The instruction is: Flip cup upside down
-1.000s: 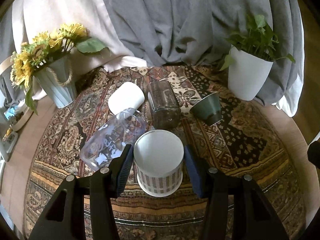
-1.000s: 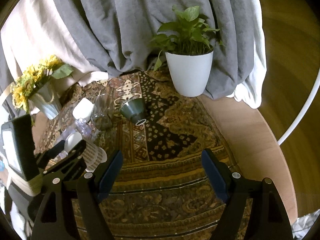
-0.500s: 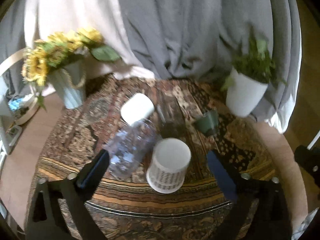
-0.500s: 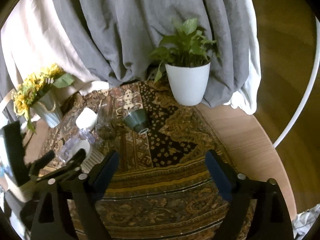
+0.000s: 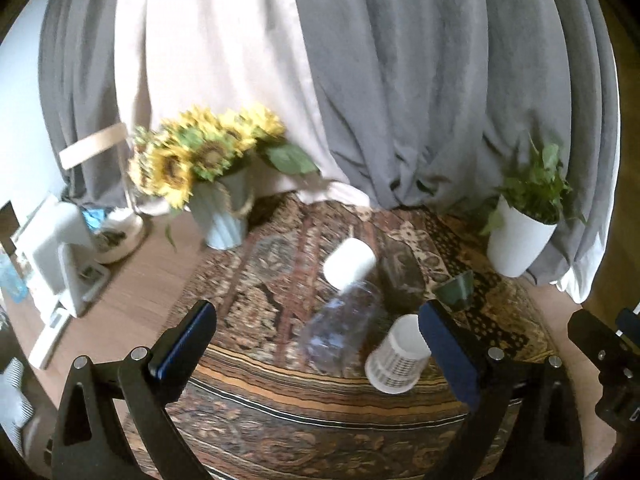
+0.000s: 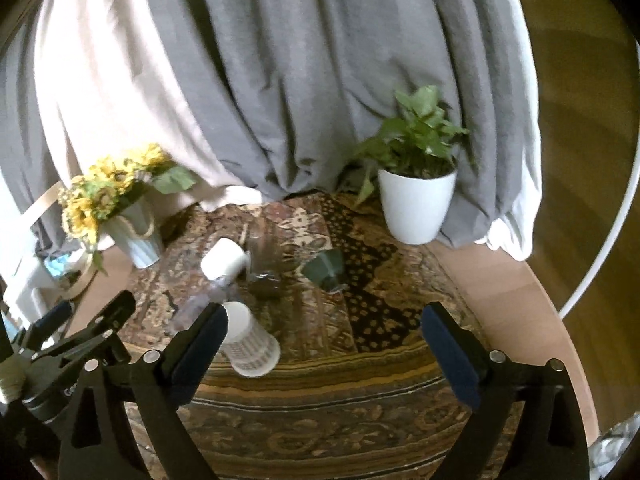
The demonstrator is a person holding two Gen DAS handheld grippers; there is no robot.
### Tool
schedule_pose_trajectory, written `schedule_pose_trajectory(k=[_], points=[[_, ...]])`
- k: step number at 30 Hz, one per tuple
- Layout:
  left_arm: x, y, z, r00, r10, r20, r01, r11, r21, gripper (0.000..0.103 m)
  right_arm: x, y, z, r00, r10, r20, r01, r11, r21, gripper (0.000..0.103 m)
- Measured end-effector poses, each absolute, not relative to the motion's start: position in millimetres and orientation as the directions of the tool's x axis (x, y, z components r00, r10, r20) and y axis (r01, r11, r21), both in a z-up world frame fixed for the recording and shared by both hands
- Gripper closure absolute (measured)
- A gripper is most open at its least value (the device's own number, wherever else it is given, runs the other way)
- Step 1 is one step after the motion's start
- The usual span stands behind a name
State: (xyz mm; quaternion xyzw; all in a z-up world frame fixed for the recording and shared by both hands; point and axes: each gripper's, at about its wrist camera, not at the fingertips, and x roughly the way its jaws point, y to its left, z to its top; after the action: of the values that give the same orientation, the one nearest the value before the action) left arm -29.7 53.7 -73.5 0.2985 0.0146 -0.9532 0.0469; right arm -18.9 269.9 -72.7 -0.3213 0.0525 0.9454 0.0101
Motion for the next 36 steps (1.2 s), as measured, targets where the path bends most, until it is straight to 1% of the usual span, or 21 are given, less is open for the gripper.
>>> schedule_pose_trajectory(k=[7, 15, 27, 36], points=[[-9, 32, -53, -0.842, -0.131, -0.524, 0.138, -0.99, 0.025, 0.0, -11, 249, -63, -0.807, -0.026, -0.591, -0.029, -0.996, 0.082, 0.005], [4, 23, -43, -0.859, -0.138, -0.494, 0.125, -0.99, 0.06, 0.0, 2, 232, -58, -0.817, -0.021, -0.576, -0.029, -0.997, 0.077, 0.005], [18, 17, -32, -0.891, -0.109, -0.44, 0.089, -0.994, 0.066, 0.0, 25, 222, -46, -0.855, 0.022, -0.518, -0.061, -0.996, 0.059, 0.005], [23, 16, -26, -0.905, -0.082, -0.418, 0.063, -0.996, 0.061, 0.0, 36, 219, -37, -0.877, 0.049, -0.478, -0.079, -0.996, 0.044, 0.005]])
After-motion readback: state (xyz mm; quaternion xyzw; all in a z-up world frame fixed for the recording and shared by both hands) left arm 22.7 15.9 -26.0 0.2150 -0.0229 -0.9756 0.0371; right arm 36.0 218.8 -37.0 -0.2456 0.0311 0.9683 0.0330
